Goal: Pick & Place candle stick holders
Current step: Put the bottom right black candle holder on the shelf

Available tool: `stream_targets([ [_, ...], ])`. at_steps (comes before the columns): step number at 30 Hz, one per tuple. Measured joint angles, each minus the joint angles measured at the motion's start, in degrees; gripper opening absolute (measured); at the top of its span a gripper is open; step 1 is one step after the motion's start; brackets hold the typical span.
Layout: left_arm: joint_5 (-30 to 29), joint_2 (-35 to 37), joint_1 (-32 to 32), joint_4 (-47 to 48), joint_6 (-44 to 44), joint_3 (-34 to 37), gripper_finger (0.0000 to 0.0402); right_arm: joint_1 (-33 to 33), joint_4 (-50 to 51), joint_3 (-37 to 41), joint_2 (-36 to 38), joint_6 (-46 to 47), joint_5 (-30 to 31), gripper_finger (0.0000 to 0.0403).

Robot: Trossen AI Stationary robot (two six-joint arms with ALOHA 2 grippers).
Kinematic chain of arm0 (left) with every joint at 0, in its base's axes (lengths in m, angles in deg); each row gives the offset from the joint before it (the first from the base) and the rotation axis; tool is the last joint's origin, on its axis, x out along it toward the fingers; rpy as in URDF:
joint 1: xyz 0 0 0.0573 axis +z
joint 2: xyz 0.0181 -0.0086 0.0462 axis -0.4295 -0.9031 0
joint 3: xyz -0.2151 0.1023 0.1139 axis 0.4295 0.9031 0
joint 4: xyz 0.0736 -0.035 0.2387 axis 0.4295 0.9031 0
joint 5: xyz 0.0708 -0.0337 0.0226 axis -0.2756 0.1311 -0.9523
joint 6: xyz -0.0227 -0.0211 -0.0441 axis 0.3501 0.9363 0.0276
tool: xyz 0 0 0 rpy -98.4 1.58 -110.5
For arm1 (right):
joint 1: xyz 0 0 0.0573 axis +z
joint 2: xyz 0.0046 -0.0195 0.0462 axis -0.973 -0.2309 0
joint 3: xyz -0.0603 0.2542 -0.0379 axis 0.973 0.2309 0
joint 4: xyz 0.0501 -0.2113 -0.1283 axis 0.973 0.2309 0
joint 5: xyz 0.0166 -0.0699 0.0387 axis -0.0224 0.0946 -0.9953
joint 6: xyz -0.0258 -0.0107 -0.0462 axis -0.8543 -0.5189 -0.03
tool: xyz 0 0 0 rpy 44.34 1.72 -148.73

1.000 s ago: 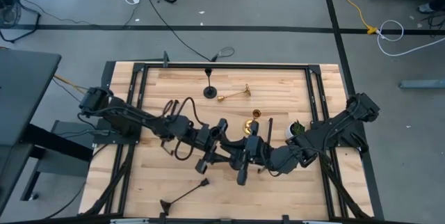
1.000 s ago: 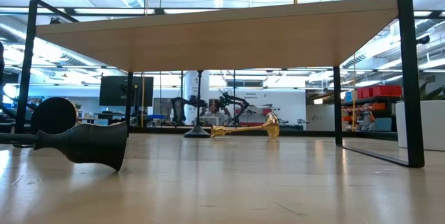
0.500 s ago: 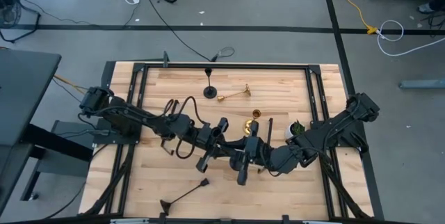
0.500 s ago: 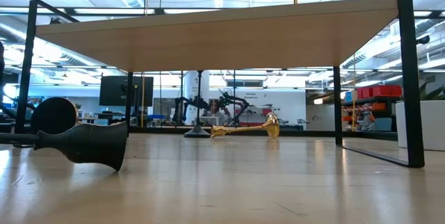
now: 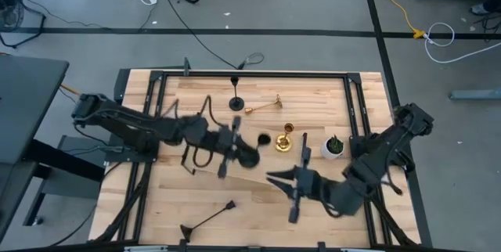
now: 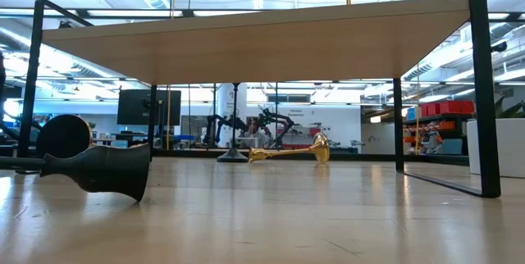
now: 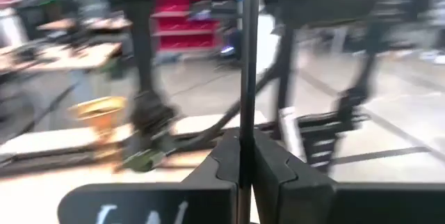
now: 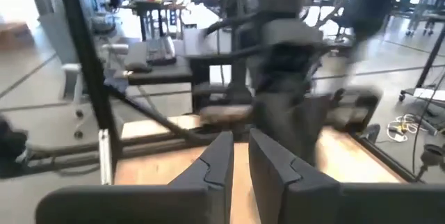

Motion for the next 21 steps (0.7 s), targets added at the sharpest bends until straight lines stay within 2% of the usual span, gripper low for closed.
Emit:
stream_targets([
  [3,-3.4,4.2,1.1,8.7,-0.8,0.0,0.0015,2.1,1.5,0.0,0.2,0.7,3.9,0.0048],
  [6,-4.7,8.2,2.6,15.7,-0.9,0.0,0.0015,4.0,7.5,0.0,0.2,4.9,8.3,0.0048],
  [10,-8.3,12.7,5.5,22.2,-0.9,0.0,0.0015,6.3,22.3,0.0,0.2,18.9,13.2,0.0048],
  [16,-8.5,18.6,9.5,30.8,0.3,0.0,0.0015,9.3,45.8,0.0,0.2,42.4,20.2,0.0049],
  [21,-10.3,22.1,10.8,36.6,1.4,0.1,0.0015,9.8,59.4,0.0,0.2,55.2,21.7,0.0049],
])
